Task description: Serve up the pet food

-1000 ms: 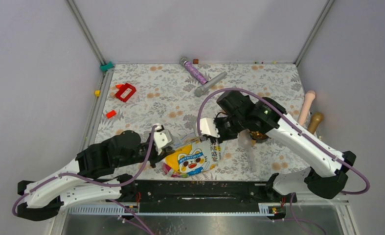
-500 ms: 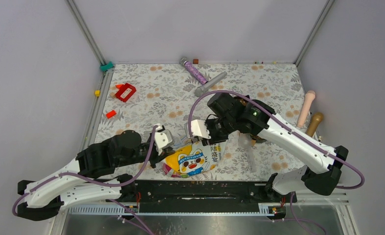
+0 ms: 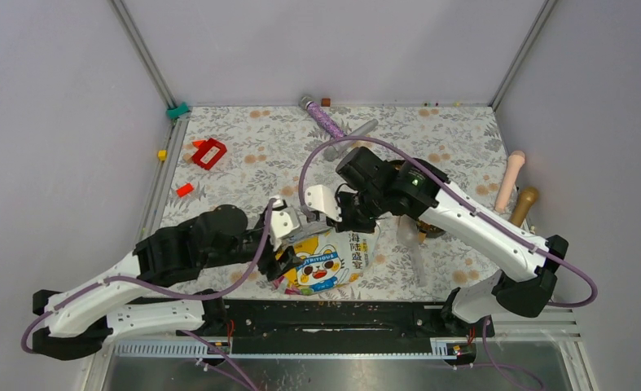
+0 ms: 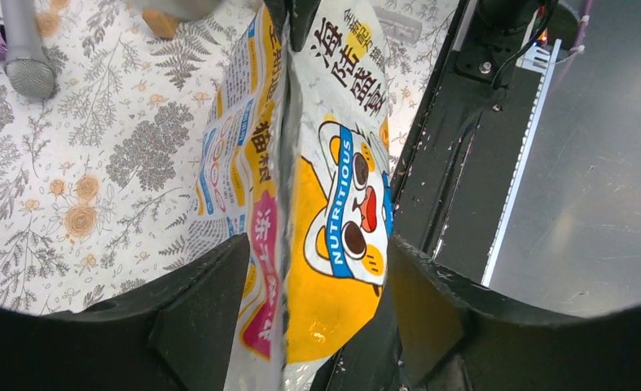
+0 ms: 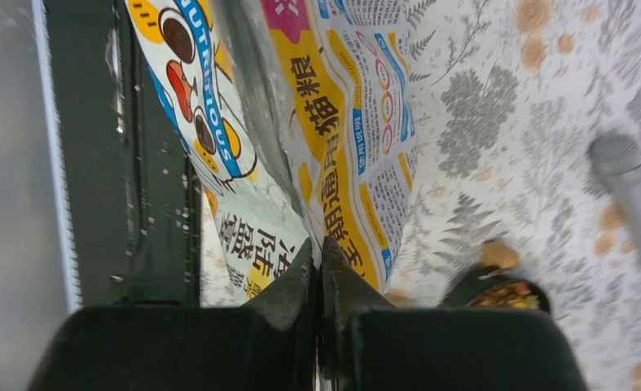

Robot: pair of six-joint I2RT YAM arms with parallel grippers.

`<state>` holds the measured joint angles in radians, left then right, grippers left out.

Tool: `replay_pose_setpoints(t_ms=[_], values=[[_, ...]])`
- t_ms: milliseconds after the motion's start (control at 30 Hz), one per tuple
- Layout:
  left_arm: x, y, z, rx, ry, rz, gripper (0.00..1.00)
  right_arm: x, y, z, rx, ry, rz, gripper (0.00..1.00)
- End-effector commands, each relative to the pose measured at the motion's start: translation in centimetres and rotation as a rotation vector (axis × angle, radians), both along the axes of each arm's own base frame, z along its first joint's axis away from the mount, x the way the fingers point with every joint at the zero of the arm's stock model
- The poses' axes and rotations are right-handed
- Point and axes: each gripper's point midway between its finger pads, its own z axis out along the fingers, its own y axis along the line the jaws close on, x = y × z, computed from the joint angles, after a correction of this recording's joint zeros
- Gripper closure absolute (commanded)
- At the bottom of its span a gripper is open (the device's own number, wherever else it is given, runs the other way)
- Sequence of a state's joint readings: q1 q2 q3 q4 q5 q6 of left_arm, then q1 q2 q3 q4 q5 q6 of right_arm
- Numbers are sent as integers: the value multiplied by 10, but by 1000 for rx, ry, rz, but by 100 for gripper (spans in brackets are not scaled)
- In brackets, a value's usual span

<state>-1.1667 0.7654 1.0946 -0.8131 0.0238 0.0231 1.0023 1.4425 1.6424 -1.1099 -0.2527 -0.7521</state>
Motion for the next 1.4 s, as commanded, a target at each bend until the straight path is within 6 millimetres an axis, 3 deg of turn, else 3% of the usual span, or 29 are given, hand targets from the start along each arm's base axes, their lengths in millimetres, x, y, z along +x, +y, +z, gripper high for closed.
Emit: replay_pose_setpoints(t_ms=[0,133,167,267,400,533,667,700,833,1200,1300,1367], values=[[8,-15,11,-2,-31,-7,37,-5,11,57,193,94,-226,100],[17,-17,9,12,-57,21,37,-16,19,59,249,241,-304,100],[20,-16,9,10,-67,36,42,-18,21,60,270,291,-328,100],[24,-15,9,4,-83,54,63,-28,26,64,340,439,-327,100],[23,-13,14,-28,-98,48,100,-28,22,59,340,559,-394,100],[21,-10,17,-52,-113,45,100,-35,19,56,344,682,-399,100],[23,-6,20,-60,-125,62,100,-38,9,52,345,628,-374,100],[24,-5,22,-68,-124,72,100,-37,5,51,347,598,-374,97],[16,-8,31,-103,-97,40,100,-30,-9,47,348,469,-361,71],[18,-13,29,-74,-66,44,100,-30,-31,22,251,389,-356,58],[16,-14,28,-75,-60,34,100,-31,-36,21,250,359,-344,58],[15,-14,28,-76,-59,31,100,-26,-39,20,243,334,-362,75]])
